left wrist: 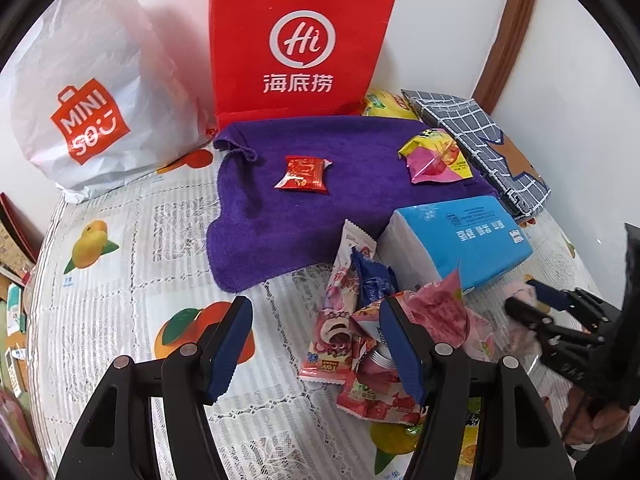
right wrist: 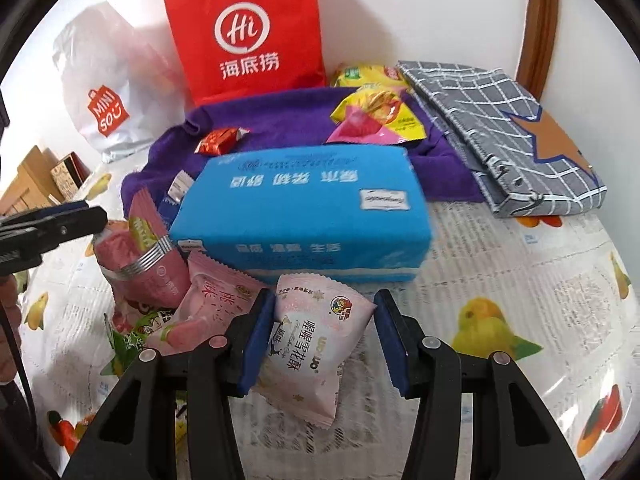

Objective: Organize snacks
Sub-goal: 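Grasp a pink wrapped pastry with the right gripper while the left grasps a pink snack bag, then carry both pink snacks onto the purple towel and open both grippers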

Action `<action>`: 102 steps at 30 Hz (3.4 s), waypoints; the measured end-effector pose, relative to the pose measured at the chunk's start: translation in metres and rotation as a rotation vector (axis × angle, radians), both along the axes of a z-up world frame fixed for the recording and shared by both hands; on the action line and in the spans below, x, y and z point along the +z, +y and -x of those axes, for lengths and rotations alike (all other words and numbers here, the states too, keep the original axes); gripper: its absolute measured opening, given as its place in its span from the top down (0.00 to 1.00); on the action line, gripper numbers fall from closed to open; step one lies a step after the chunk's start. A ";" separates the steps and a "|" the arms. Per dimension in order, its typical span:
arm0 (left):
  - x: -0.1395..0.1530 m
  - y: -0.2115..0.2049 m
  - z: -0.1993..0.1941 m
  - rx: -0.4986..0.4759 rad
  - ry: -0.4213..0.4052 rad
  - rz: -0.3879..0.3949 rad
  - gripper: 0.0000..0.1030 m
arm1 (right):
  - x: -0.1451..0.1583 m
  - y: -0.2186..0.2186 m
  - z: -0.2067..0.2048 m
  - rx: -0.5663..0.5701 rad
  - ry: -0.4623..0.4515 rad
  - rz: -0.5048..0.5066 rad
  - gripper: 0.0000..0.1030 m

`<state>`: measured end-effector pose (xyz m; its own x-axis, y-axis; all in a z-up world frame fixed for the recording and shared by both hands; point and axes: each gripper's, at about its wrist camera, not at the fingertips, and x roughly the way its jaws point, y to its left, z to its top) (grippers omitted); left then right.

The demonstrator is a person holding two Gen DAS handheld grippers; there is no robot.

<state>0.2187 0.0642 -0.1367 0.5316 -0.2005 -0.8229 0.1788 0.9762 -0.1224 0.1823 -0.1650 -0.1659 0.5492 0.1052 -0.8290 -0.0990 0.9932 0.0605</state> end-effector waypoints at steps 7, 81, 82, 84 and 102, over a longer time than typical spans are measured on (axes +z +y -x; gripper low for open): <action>0.005 0.004 0.015 0.051 0.005 -0.006 0.38 | 0.012 -0.025 0.016 -0.009 -0.026 -0.020 0.51; 0.112 -0.057 0.004 0.053 -0.109 0.045 0.38 | 0.129 -0.025 -0.043 0.051 -0.169 -0.007 0.61; 0.113 -0.055 0.000 0.054 -0.108 0.039 0.38 | 0.131 -0.022 -0.048 0.052 -0.177 -0.002 0.61; 0.112 -0.053 -0.008 0.052 -0.113 0.031 0.38 | 0.133 -0.018 -0.057 0.058 -0.183 0.003 0.61; 0.089 -0.042 -0.104 0.037 -0.096 -0.025 0.38 | 0.105 0.006 -0.156 0.089 -0.132 -0.033 0.61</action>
